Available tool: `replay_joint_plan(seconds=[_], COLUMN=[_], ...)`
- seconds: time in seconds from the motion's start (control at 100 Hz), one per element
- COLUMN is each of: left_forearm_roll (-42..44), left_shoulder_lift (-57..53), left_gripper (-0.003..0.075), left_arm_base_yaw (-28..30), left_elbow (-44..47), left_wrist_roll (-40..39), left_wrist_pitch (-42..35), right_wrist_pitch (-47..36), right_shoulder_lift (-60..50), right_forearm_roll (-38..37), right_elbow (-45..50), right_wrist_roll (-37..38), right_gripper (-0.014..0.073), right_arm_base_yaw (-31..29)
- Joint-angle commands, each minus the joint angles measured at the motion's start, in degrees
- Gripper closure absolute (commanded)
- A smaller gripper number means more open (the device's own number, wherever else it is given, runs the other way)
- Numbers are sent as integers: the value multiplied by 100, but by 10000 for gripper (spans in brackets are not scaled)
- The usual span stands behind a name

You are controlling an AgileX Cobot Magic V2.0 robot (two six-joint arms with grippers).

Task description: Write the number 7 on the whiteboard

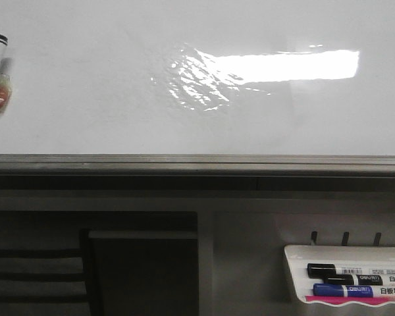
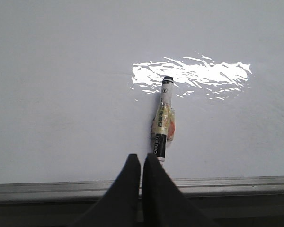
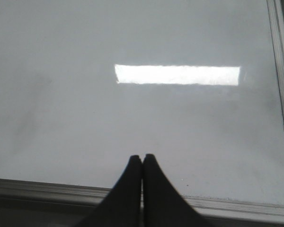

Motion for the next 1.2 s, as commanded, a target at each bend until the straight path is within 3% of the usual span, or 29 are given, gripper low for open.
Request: replay_joint_plan(seconds=[0.0, 0.34, 0.51, 0.82, 1.01, 1.19], left_forearm_roll=[-44, -95, -117, -117, 205, 205], left_shoulder_lift=[-170, -170, -170, 620, 1694, 2424], left_gripper=[741, 741, 741, 741, 741, 741], left_arm_base_yaw=[13, 13, 13, 13, 13, 13], left_elbow=[201, 190, -143, -2079, -3243, -3704], left_wrist_roll=[-3, -3, -13, -13, -3, -3], left_wrist_pitch=[-491, -1351, -1406, 282, 2154, 2411], right_wrist_pitch=[-439, -727, -218, 1024, 2114, 2351], right_shoulder_lift=[-108, -108, -59, 808, 1793, 2495], right_forearm_roll=[-67, 26, 462, 475, 453, 431], right_elbow=[171, 158, -262, -2019, -3061, -3523], right_wrist_roll=[-45, -45, -45, -45, -45, -55], right_gripper=[665, 665, 665, 665, 665, 665], right_arm_base_yaw=[-20, -20, -20, -20, -20, -20])
